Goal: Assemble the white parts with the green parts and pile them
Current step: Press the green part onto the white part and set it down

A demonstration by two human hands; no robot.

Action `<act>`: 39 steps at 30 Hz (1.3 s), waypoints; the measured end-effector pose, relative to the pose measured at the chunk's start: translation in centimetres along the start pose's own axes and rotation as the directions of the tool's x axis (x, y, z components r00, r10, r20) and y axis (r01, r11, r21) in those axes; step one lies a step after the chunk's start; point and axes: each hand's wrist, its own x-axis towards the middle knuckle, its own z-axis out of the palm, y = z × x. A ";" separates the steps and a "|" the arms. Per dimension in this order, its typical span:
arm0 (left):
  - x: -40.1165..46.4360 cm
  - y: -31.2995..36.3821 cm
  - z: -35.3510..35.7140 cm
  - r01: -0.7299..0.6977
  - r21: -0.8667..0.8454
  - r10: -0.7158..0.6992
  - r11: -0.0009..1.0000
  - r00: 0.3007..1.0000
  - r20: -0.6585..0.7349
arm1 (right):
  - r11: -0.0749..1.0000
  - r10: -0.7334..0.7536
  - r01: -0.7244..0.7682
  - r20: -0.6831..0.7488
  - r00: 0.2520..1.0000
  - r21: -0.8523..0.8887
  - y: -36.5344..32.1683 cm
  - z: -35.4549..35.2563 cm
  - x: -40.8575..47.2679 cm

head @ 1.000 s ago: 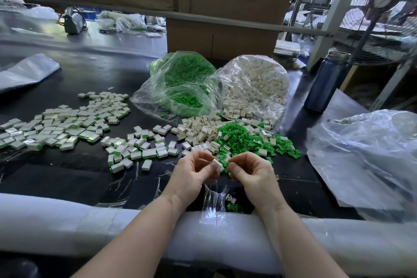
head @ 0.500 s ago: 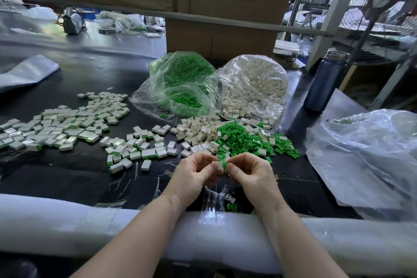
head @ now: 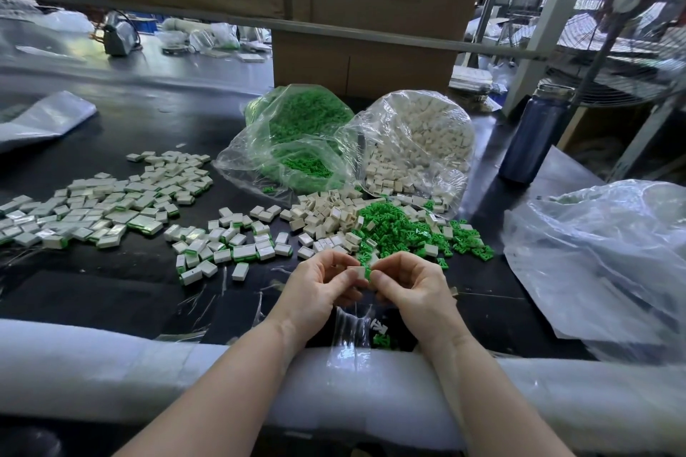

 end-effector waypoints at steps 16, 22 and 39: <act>-0.2 0.2 0.2 0.002 0.056 -0.005 0.998 0.999 0.048 | 0.998 -0.034 0.033 -0.030 0.999 -0.051 0.3 0.2 0.1; -0.2 0.3 0.3 -0.017 0.125 0.010 0.992 0.999 0.049 | 0.998 -0.031 0.029 -0.028 0.999 -0.061 0.3 0.2 0.1; -0.3 0.3 0.3 0.006 0.130 -0.010 0.991 0.999 0.031 | 0.998 0.013 -0.012 -0.023 1.000 0.067 0.0 0.2 0.0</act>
